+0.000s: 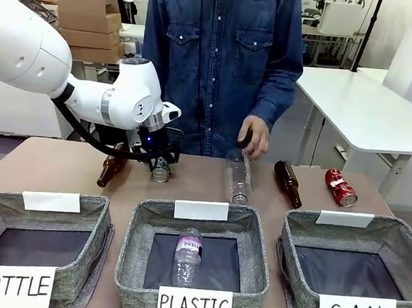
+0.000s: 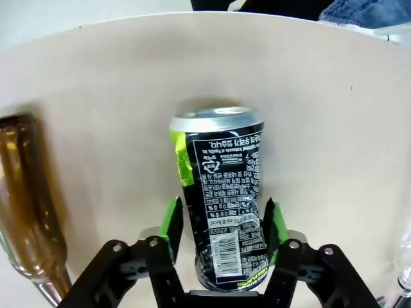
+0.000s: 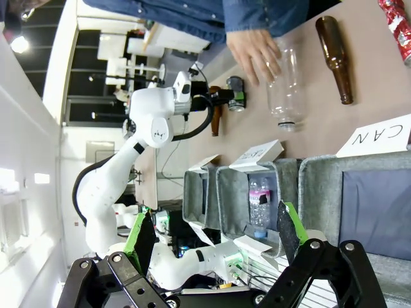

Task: Sort the can waste into the basket.
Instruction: Pick up the can waste from the table and place it in the right Fabric basket.

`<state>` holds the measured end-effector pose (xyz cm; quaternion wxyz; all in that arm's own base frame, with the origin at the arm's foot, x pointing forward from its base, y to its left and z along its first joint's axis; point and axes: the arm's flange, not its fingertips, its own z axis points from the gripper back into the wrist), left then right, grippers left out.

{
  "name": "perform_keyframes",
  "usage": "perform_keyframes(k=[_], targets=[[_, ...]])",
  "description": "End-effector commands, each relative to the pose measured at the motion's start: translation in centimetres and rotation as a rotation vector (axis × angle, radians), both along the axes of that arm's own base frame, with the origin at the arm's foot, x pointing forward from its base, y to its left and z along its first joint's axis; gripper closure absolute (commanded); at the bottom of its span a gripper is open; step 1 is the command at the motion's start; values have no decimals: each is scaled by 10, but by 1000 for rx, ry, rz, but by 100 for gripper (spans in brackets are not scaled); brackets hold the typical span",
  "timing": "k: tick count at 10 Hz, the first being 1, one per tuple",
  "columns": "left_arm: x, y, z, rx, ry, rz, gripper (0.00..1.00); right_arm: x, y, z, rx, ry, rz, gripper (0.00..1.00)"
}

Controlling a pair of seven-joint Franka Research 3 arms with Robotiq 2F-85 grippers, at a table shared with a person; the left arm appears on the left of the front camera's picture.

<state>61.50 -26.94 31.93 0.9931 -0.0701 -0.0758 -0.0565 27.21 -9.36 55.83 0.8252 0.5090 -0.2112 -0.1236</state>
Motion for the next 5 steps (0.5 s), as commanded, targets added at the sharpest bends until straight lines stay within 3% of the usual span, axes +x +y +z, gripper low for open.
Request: perform_keyframes(k=[1,4,5], targets=[[-3,2,1,37,-15,33,100,3,0,1,10,-31,12,0],[-2,10,7,45,-15,42,100,3,0,1,10,-31,12,0],[-2,19,18,62,-47,43,63,3,0,1,10,-31,12,0]])
